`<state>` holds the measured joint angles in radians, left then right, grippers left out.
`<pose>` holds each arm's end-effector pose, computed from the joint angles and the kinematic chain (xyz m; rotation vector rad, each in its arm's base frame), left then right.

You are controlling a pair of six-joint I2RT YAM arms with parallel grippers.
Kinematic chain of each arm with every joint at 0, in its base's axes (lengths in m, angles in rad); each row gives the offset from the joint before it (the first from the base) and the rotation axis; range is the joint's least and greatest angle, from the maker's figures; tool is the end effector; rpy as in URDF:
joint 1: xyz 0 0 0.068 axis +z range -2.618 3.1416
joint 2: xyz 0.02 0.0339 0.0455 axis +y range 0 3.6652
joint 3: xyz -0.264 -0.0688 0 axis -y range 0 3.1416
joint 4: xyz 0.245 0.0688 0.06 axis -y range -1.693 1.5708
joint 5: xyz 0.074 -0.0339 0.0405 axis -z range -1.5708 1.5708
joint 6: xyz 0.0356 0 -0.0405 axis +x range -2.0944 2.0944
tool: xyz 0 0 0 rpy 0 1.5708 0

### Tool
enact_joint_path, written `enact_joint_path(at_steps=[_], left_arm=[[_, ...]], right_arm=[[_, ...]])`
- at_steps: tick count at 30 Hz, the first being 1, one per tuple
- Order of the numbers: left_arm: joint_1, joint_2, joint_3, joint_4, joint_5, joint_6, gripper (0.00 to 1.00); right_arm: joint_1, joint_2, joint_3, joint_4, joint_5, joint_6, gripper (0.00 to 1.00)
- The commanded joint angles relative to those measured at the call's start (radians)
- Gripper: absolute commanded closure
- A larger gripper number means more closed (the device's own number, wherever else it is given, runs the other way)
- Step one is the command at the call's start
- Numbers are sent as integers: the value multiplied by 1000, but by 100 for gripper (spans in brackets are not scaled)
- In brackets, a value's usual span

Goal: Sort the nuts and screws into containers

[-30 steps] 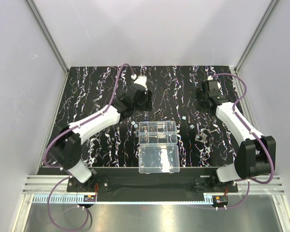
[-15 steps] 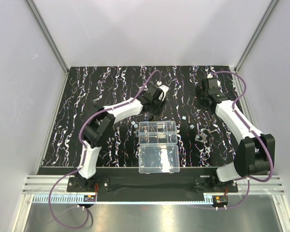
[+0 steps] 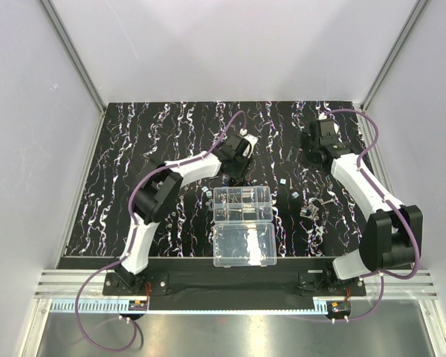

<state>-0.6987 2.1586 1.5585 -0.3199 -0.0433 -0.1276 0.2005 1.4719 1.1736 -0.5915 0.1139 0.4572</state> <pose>0.3600 -0.3004 0.1572 0.6904 2.4168 -0.2906 0.3091 0.0587 0.2766 0.3638 2.4313 0.1486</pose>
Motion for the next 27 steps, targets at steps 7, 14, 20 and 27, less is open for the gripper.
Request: enact_joint_path(at_steps=[7,14,20,27], left_arm=[[15,64,86,13,22,-21,62],[15,45,74,1,-7,-24,97],[11,-254,-86,106,-69,-116,98],[-70,-529,-293,53,-118,-184,98]], right_arm=[[-3,5,46,6,23,-11,0],[-3,-4,46,7,21,-8,0],[-3,-1,35,30,-2,-2,0],[-4,39,37,48,-39,9,0]])
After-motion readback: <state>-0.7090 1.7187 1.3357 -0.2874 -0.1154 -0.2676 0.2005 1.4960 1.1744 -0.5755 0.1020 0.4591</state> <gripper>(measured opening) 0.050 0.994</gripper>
